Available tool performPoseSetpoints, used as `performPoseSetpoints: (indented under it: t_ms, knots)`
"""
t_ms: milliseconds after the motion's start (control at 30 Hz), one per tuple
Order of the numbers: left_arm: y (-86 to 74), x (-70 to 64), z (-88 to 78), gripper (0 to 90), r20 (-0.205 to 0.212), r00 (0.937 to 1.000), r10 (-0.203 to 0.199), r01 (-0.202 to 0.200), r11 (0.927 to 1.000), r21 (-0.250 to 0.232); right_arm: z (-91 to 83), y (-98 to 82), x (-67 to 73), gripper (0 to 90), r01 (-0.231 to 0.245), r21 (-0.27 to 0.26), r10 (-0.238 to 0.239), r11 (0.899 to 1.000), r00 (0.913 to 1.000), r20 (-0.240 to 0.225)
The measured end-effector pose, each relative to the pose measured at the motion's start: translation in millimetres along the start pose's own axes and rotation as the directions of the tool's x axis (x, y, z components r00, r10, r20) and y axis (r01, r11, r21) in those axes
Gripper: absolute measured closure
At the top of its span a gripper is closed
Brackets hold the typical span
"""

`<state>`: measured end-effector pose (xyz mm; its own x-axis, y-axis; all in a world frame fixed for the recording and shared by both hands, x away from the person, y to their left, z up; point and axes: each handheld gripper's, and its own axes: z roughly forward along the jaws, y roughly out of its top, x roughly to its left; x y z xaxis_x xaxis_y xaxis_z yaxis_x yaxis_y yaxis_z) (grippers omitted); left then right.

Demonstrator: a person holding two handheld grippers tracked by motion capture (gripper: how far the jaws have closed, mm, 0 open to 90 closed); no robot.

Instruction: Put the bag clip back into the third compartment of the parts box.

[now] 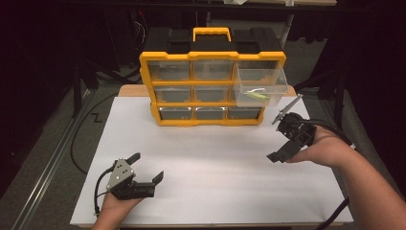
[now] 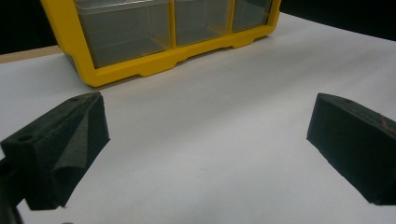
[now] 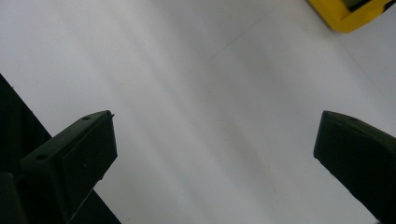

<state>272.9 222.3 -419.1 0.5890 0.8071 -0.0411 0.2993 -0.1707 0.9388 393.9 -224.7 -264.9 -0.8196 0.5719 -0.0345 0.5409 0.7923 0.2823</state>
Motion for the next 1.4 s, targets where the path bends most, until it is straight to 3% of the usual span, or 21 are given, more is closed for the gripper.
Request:
performPoseSetpoints:
  t_ms: [133,433,633,933,1067,1200,1267,1400]
  knots:
    - [0.0,0.5,-0.1,0.3,-0.001,1.0,-0.009,0.009,1.0,-0.001,23.9,-6.6,0.8,0.0,-0.004,0.02,0.004,1.0,1.0,-0.002]
    - [0.2,1.1,-0.2,0.3,0.002,0.9999,-0.016,0.016,0.9999,-0.002,60.0,-13.8,4.5,0.0,-0.013,0.056,0.013,0.998,0.9999,-0.003]
    - [0.0,1.3,0.0,0.3,0.004,0.9999,-0.016,0.016,0.9999,0.0,88.8,-18.3,7.0,0.0,-0.045,0.092,0.046,0.995,0.999,-0.001]
    - [-0.3,2.0,-0.5,0.3,0.003,0.9999,-0.016,0.016,0.9999,0.002,129.3,-25.8,15.0,0.0,-0.025,0.122,0.024,0.992,0.9997,0.006]
    - [-0.6,2.4,-0.2,0.3,0.001,0.9998,-0.021,0.021,0.9998,0.002,129.3,-30.6,17.0,0.0,-0.034,0.052,0.033,0.998,0.9993,0.017]
    - [-0.7,2.5,0.0,0.3,0.0,0.9997,-0.023,0.023,0.9997,0.002,127.4,-39.9,19.4,0.0,-0.053,-0.076,0.056,0.996,0.998,0.03]
    - [-1.0,3.0,0.3,0.3,-0.003,0.9997,-0.023,0.023,0.9997,0.004,127.9,-45.6,20.6,0.0,-0.069,-0.137,0.075,0.988,0.9965,0.036]
    - [-1.4,3.7,0.9,0.3,-0.007,0.9996,-0.028,0.028,0.9996,0.009,131.1,-55.8,22.1,0.0,-0.105,-0.269,0.114,0.957,0.9933,0.018]
